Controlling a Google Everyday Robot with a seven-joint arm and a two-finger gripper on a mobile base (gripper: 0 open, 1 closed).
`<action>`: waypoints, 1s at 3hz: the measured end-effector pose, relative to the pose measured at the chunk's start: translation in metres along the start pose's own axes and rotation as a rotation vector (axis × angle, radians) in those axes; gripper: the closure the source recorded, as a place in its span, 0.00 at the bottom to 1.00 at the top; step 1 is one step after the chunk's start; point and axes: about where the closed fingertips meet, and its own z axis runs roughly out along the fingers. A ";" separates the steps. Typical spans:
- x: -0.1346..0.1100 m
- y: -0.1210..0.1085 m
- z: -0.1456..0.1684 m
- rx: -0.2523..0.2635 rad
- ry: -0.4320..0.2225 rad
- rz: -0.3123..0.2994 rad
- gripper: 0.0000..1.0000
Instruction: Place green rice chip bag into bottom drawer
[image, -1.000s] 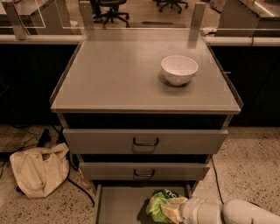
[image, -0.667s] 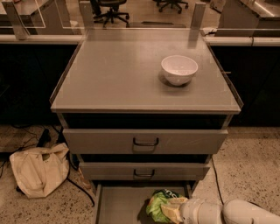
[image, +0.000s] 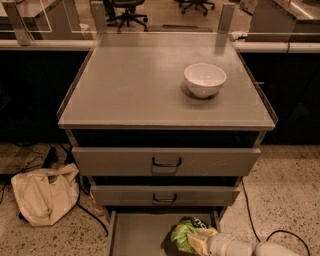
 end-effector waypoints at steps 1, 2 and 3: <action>0.020 -0.024 0.032 -0.028 -0.025 0.062 1.00; 0.035 -0.040 0.056 -0.074 -0.003 0.111 1.00; 0.041 -0.052 0.080 -0.113 0.025 0.134 1.00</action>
Offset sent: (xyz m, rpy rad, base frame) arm 0.0401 -0.0105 -0.1097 0.1570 0.1426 -0.0068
